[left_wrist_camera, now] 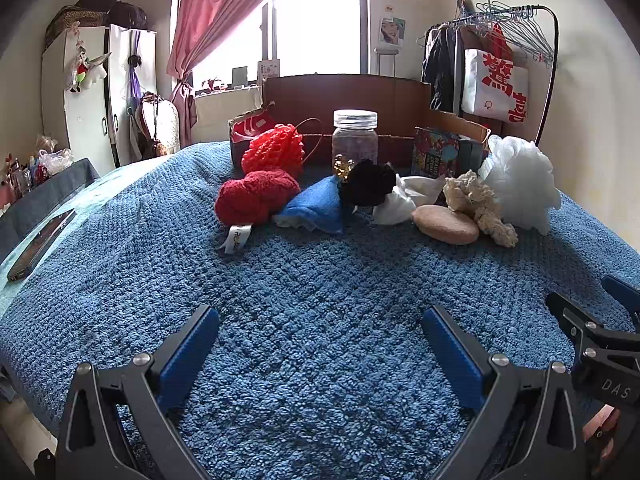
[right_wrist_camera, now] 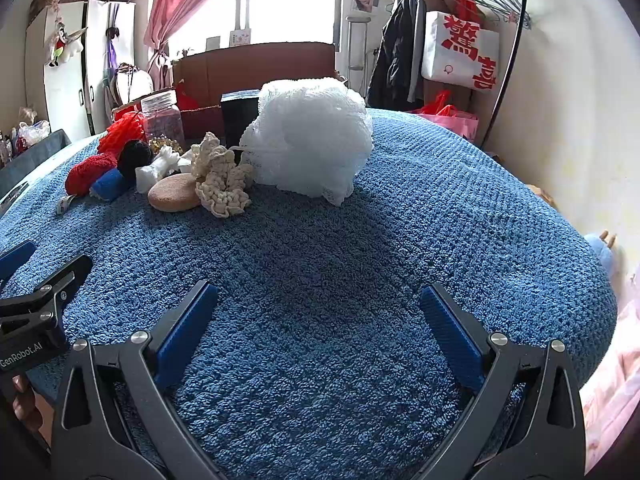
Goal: Organize soft objects
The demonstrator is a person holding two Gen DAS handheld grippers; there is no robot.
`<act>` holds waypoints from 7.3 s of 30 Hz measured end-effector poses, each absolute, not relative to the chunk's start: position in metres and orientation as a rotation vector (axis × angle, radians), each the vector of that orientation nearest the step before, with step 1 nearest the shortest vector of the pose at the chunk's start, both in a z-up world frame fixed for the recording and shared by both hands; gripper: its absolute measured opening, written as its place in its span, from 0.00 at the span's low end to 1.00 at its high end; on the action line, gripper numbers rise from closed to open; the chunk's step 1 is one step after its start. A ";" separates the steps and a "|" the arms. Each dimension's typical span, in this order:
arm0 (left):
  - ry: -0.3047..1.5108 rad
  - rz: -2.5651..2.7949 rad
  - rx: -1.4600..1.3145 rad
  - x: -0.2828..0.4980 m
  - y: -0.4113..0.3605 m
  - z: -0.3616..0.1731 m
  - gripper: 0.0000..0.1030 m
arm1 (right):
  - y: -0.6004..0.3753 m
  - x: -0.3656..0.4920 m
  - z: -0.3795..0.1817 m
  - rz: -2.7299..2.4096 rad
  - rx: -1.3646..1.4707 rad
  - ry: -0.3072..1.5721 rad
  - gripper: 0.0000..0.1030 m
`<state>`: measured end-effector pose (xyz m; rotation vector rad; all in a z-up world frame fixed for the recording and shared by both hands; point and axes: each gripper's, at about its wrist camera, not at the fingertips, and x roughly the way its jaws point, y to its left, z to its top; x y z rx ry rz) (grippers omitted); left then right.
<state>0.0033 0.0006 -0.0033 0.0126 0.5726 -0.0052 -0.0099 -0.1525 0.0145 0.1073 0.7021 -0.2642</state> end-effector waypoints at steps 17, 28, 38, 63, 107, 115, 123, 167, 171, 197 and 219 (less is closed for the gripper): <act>0.574 -0.005 0.013 0.003 0.001 -0.003 1.00 | -0.153 -0.010 0.014 -0.264 0.107 0.703 1.00; 0.575 -0.005 0.013 0.004 0.001 -0.003 1.00 | -0.153 -0.010 0.013 -0.267 0.109 0.702 1.00; 0.599 -0.033 0.010 0.010 0.007 0.001 1.00 | -0.155 -0.013 0.016 -0.256 0.127 0.708 1.00; 0.655 -0.085 0.023 0.094 0.066 0.057 1.00 | -0.207 0.058 0.057 -0.106 0.232 0.746 1.00; 0.698 -0.317 -0.058 0.087 0.057 0.085 0.35 | -0.209 0.062 0.087 0.091 0.276 0.652 0.44; 0.626 -0.352 -0.036 0.103 0.040 0.108 0.35 | -0.206 0.077 0.106 0.119 0.253 0.601 0.44; 0.613 -0.380 -0.027 0.131 0.031 0.119 0.35 | -0.204 0.106 0.118 0.142 0.226 0.574 0.44; 0.970 -0.463 0.088 0.354 -0.006 0.091 0.35 | -0.223 0.347 0.072 0.226 0.109 1.013 0.44; 1.021 -0.436 0.097 0.371 -0.009 0.077 0.35 | -0.221 0.367 0.058 0.215 0.090 1.090 0.44; 1.053 -0.372 0.048 0.396 0.001 0.067 0.67 | -0.224 0.394 0.044 0.206 0.111 1.156 0.68; 0.943 -0.375 0.006 0.360 0.016 0.103 0.92 | -0.233 0.376 0.073 0.160 0.111 1.094 0.78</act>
